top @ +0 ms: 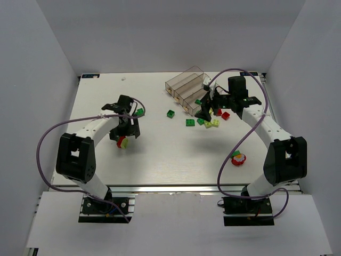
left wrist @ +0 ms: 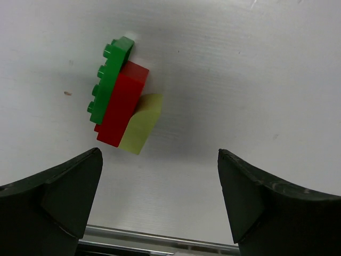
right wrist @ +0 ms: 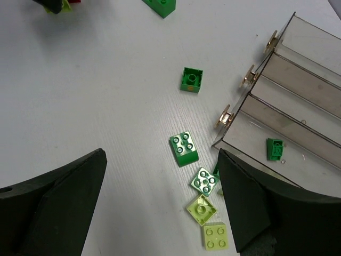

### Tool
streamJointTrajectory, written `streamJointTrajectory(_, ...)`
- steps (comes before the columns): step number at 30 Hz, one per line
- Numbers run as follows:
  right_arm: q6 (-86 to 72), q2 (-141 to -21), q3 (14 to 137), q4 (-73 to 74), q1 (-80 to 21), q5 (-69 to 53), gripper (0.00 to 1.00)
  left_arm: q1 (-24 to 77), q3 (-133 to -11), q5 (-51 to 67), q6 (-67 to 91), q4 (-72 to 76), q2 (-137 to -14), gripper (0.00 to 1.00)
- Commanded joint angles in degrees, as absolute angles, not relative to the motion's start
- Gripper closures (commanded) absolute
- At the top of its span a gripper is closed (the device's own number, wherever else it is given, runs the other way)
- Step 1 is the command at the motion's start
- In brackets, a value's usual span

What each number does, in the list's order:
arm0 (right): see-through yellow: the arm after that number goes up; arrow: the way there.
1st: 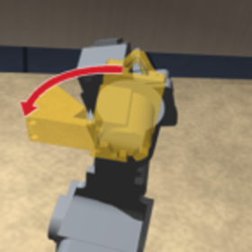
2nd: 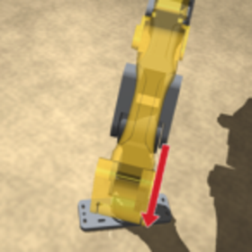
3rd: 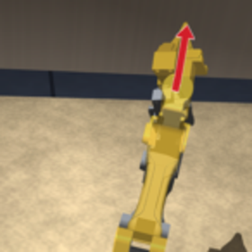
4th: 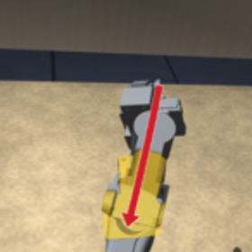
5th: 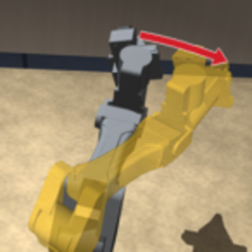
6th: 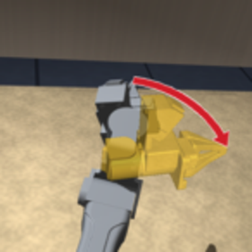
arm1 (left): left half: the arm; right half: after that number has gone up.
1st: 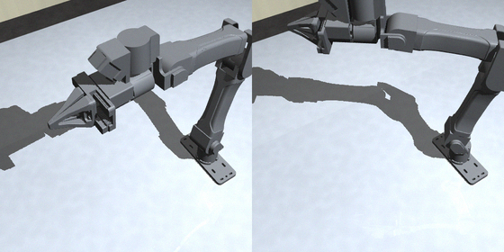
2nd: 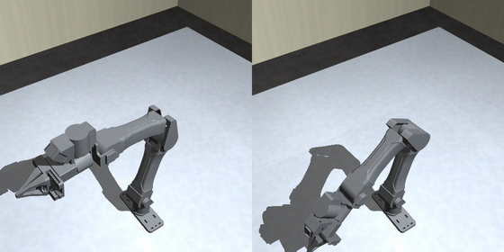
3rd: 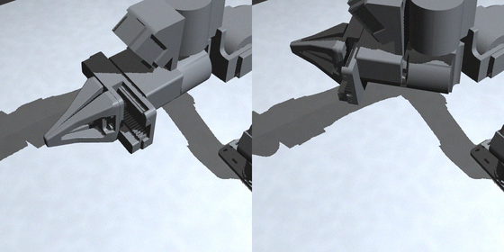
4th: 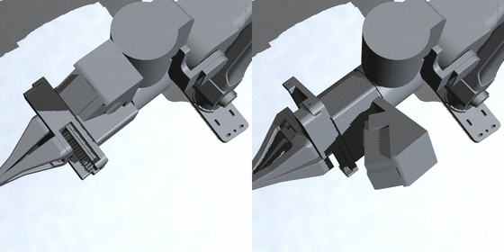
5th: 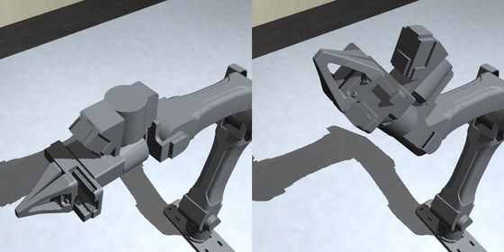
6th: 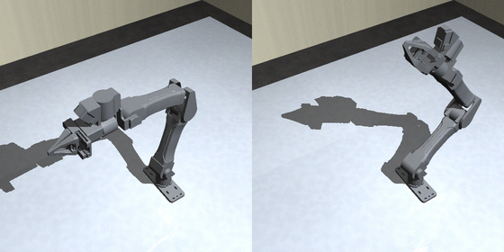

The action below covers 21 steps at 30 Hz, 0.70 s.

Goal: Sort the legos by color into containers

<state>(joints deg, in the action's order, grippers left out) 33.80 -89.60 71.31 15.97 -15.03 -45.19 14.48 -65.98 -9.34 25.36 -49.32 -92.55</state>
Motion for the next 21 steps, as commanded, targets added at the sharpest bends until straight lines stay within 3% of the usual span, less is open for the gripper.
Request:
streamJointTrajectory(1, 33.31, -90.0, 71.02, 14.06, -14.85, -46.23, 0.11, 16.52, -67.24, -15.81, 20.13, -51.41, -93.34, 0.02)
streamJointTrajectory(10, 32.78, -90.26, 70.93, 14.33, -14.85, -46.14, 0.11, 16.61, -67.32, -22.76, 12.14, -49.58, -95.54, 0.02)
streamJointTrajectory(21, 32.78, -90.62, 71.63, 14.33, -14.85, -45.26, 0.11, 16.61, -65.13, -13.89, 3.08, -45.0, -97.65, 0.06)
